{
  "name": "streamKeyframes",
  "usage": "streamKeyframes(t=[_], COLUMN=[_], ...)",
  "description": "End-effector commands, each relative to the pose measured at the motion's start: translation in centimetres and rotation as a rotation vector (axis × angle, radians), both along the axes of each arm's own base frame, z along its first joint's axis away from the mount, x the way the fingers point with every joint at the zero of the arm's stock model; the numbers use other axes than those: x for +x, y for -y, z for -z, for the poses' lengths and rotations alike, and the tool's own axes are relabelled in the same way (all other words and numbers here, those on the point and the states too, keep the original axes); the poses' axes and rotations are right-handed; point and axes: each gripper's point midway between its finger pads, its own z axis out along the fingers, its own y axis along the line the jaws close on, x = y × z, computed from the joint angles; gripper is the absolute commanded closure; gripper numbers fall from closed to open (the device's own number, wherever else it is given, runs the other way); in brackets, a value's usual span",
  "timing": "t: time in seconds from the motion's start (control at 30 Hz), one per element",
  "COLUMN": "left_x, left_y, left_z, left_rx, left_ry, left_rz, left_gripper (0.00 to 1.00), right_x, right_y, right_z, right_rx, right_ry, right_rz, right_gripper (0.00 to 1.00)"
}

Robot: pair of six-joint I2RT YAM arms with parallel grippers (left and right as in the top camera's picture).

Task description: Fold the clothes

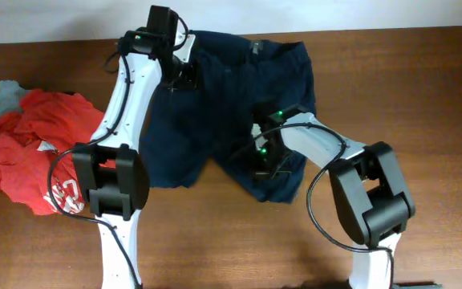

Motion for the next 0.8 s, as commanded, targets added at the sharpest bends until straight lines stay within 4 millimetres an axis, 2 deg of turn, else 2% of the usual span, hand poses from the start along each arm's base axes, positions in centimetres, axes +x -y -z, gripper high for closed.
streamKeyframes(t=[0.0, 0.13, 0.27, 0.3, 0.43, 0.47, 0.53, 0.57, 0.7, 0.77], left_x=[0.2, 0.1, 0.1, 0.1, 0.0, 0.0, 0.2, 0.5, 1.0, 0.9], left_y=[0.1, 0.1, 0.1, 0.1, 0.0, -0.1, -0.5, -1.1, -1.7, -1.6], left_z=[-0.5, -0.5, -0.5, -0.4, -0.4, -0.4, -0.7, -1.2, -2.9, -3.2], left_rx=[-0.018, -0.023, -0.022, -0.022, -0.021, -0.02, -0.019, -0.026, -0.082, -0.095], left_ry=[0.008, 0.0, -0.002, -0.003, -0.006, -0.005, 0.002, 0.011, 0.03, 0.032], left_rz=[0.005, -0.012, -0.012, -0.011, -0.011, -0.014, -0.023, -0.044, -0.068, -0.063], left_gripper=[0.73, 0.73, 0.73, 0.73, 0.73, 0.73, 0.74, 0.74, 0.73, 0.73], right_x=[0.0, 0.3, 2.5, 4.0, 7.9, 10.4, 12.9, 15.4, 22.2, 25.1], right_y=[-4.0, -6.1, -4.6, -3.1, 0.2, 1.6, 2.8, 4.0, 7.3, 8.2], right_z=[-1.9, -3.3, -4.5, -5.6, -8.0, -9.2, -10.0, -10.5, -10.9, -10.2], right_rx=[0.123, 0.116, 0.02, -0.027, -0.083, -0.074, -0.058, -0.05, -0.084, -0.088], right_ry=[0.016, 0.075, 0.142, 0.175, 0.26, 0.332, 0.41, 0.495, 0.718, 0.81], right_rz=[-0.074, -0.14, -0.122, -0.093, -0.014, 0.0, 0.024, 0.048, 0.131, 0.129], right_gripper=[0.96, 0.96, 0.96, 0.96, 0.96, 0.95, 0.91, 0.88, 0.83, 0.75])
